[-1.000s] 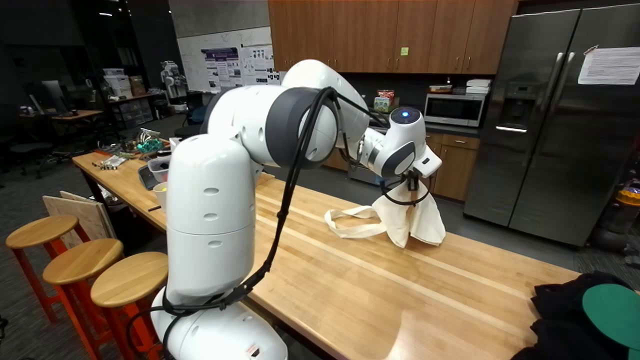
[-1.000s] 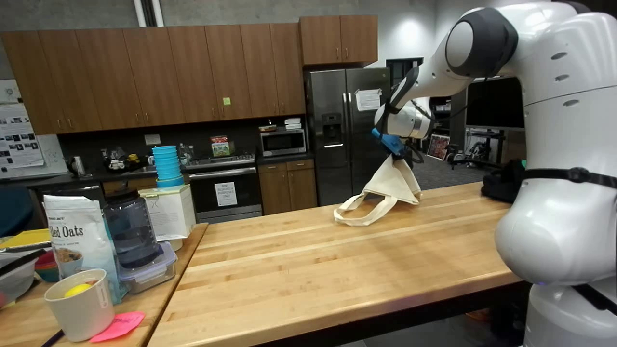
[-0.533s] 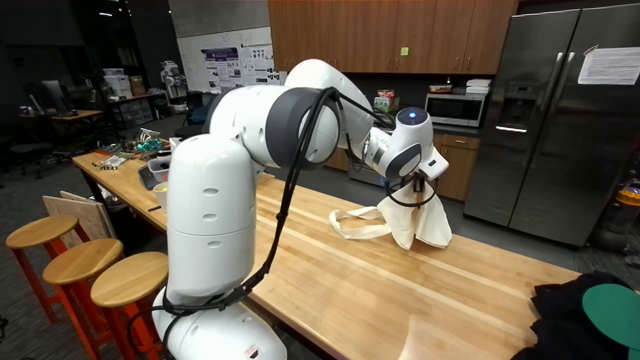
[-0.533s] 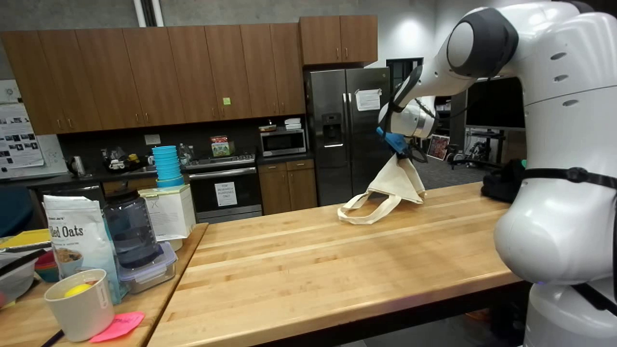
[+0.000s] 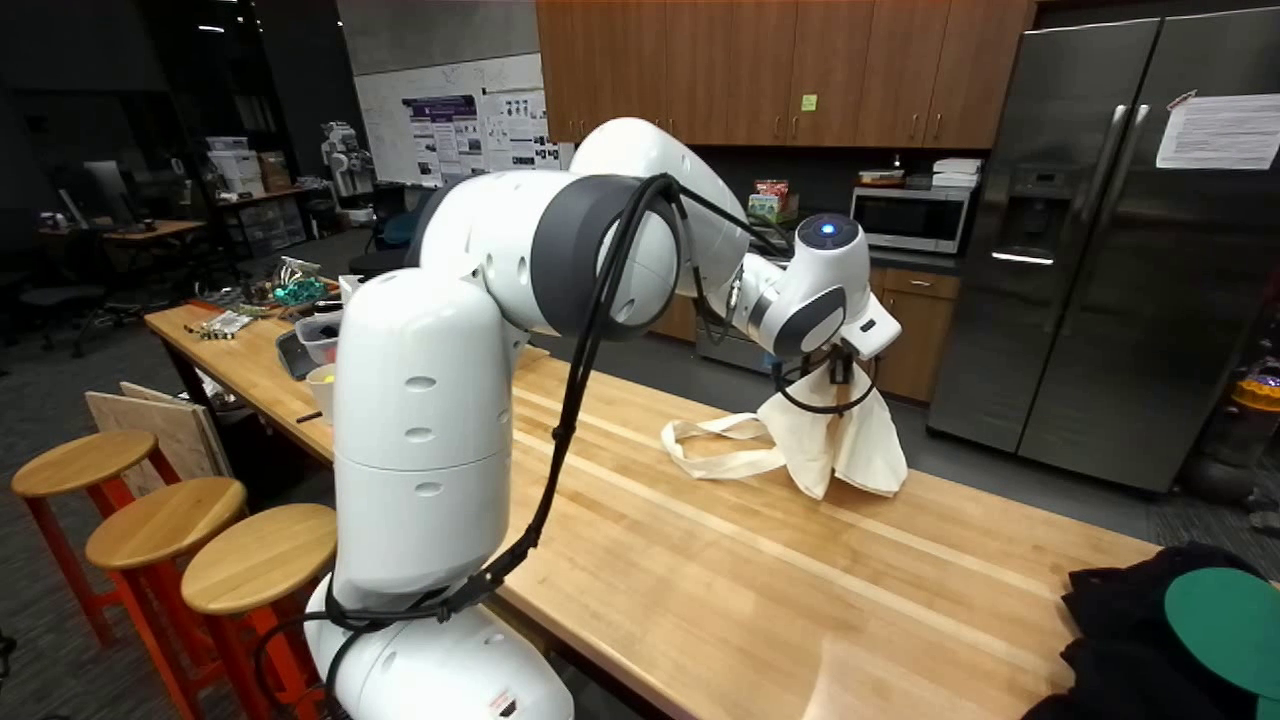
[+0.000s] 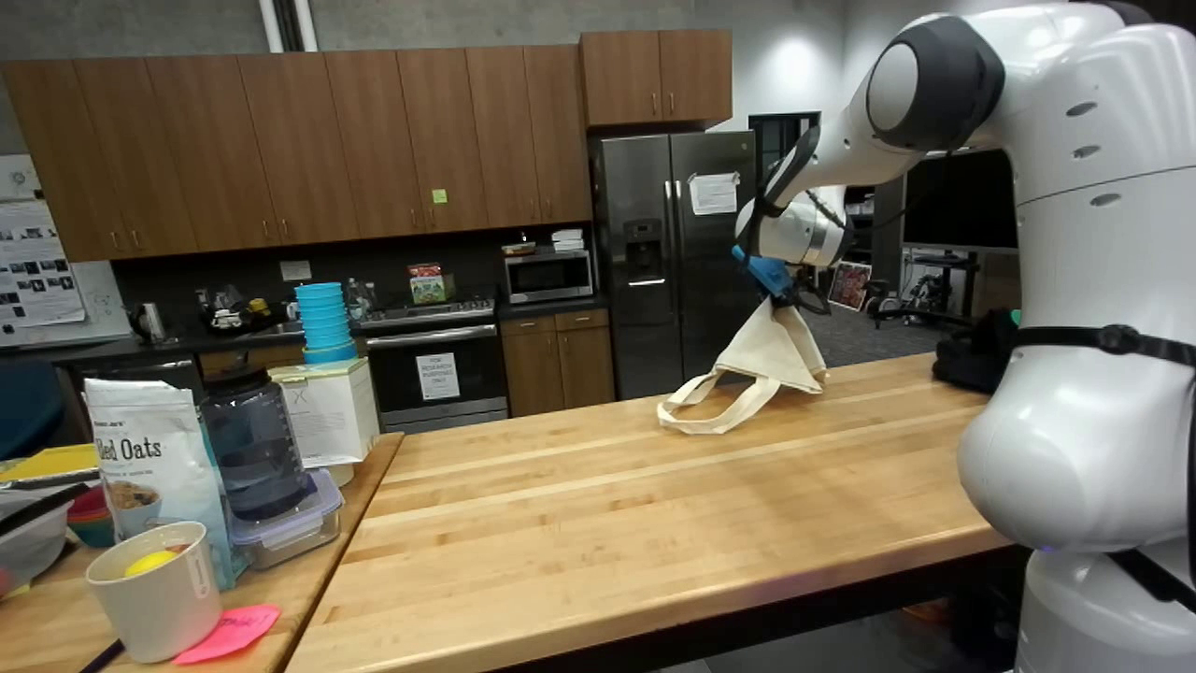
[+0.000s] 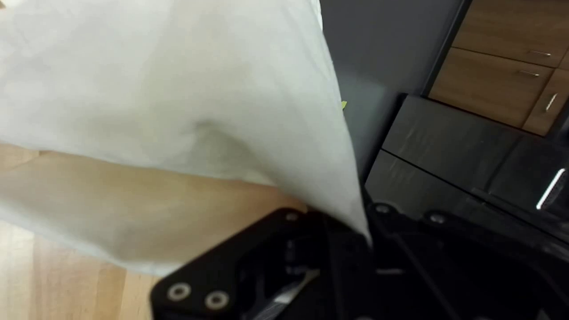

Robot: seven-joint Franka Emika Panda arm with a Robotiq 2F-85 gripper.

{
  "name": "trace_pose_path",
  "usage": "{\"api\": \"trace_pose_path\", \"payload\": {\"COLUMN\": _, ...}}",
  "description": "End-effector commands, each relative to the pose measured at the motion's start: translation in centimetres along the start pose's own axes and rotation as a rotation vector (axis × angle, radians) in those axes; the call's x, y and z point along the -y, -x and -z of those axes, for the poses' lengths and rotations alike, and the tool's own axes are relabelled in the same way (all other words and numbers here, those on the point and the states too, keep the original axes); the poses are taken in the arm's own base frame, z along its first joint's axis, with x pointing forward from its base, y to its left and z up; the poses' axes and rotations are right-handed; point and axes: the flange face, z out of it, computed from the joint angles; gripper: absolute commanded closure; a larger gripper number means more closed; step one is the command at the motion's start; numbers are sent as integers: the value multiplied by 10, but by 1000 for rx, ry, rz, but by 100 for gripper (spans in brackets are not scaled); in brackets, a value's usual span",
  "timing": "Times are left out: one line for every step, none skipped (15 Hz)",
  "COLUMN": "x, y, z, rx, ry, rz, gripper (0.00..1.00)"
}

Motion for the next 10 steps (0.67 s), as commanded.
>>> {"api": "trace_pose_path", "payload": {"x": 5, "y": -10, "z": 6, "rx": 6, "ry": -10, "rz": -17, "gripper": 99}}
{"api": "trace_pose_path", "payload": {"x": 4, "y": -12, "z": 6, "rx": 6, "ry": -10, "rz": -22, "gripper": 99}}
{"api": "trace_pose_path", "payload": {"x": 4, "y": -14, "z": 6, "rx": 2, "ry": -9, "rz": -29, "gripper": 99}}
{"api": "trace_pose_path", "payload": {"x": 3, "y": -16, "z": 7, "rx": 1, "ry": -9, "rz": -33, "gripper": 99}}
{"api": "trace_pose_path", "payload": {"x": 3, "y": -18, "z": 7, "rx": -1, "ry": -8, "rz": -36, "gripper": 99}}
{"api": "trace_pose_path", "payload": {"x": 2, "y": -19, "z": 7, "rx": -3, "ry": -7, "rz": -38, "gripper": 99}}
{"api": "trace_pose_path", "payload": {"x": 2, "y": -19, "z": 7, "rx": -3, "ry": -5, "rz": -38, "gripper": 99}}
{"api": "trace_pose_path", "payload": {"x": 2, "y": -18, "z": 8, "rx": -2, "ry": -6, "rz": -37, "gripper": 99}}
{"api": "trace_pose_path", "payload": {"x": 3, "y": -17, "z": 8, "rx": 1, "ry": -7, "rz": -35, "gripper": 99}}
{"api": "trace_pose_path", "payload": {"x": 5, "y": -15, "z": 10, "rx": 9, "ry": -11, "rz": -28, "gripper": 99}}
